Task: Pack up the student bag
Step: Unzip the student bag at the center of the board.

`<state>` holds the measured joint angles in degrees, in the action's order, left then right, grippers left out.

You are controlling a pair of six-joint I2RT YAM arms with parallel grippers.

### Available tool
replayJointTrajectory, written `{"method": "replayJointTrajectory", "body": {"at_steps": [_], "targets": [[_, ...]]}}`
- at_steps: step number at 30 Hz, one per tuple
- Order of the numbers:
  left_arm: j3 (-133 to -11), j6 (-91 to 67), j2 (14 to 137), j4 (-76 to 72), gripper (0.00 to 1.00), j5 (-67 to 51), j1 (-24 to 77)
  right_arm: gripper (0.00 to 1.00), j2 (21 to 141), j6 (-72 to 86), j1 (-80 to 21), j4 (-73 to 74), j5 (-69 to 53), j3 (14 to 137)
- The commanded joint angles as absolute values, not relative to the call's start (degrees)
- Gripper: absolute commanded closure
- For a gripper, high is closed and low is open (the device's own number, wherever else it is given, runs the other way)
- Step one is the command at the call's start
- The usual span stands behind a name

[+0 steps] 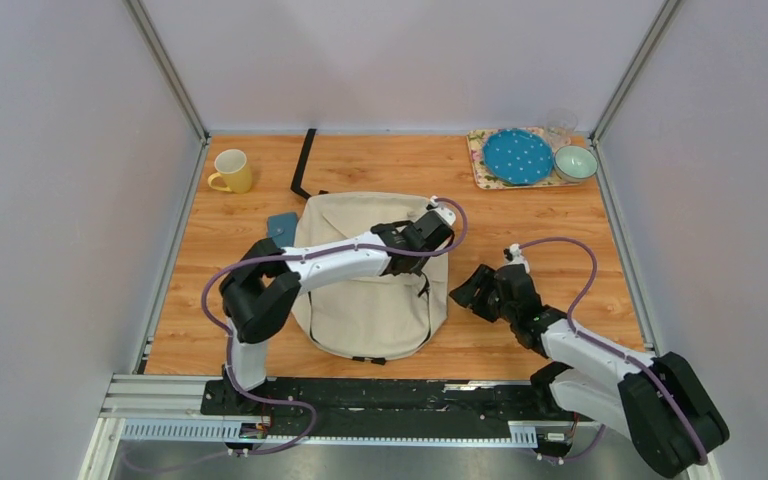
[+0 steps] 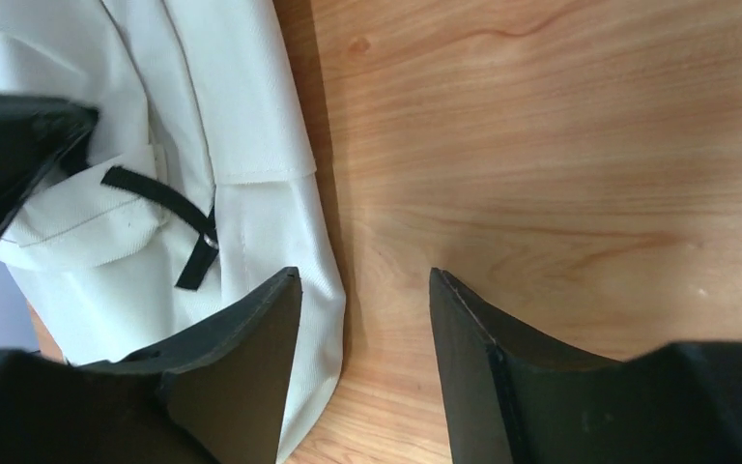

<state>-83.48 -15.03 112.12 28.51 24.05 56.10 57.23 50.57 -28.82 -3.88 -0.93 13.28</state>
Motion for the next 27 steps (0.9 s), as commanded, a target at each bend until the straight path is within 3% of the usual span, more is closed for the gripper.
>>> {"method": "replayJointTrajectory", "body": {"at_steps": [1,10,17,20,23,27], "targets": [[-79.9,-14.0,101.5,28.2,1.0,21.6,55.6,0.41,62.6,50.6,-25.8,-13.5,-8.1,17.2],[-74.2,-15.0,94.4,25.4,1.0,19.7,55.0,0.29,76.1,50.6,-23.0,-22.1,-16.3,24.9],[-68.0,-16.4,89.4,23.5,1.0,19.0,53.2,0.3,84.8,53.4,-21.4,-27.7,-22.0,27.6],[-65.2,-17.0,87.5,22.2,1.0,18.9,52.6,0.3,78.3,52.3,-21.6,-26.5,-18.7,25.5],[-61.7,-17.6,85.4,20.7,1.0,18.7,51.8,0.29,69.7,49.1,-21.8,-16.0,-16.3,27.4],[-60.2,-18.4,84.0,19.5,1.0,18.0,51.2,0.29,64.6,45.6,-22.8,-13.4,-19.5,28.7]]}}
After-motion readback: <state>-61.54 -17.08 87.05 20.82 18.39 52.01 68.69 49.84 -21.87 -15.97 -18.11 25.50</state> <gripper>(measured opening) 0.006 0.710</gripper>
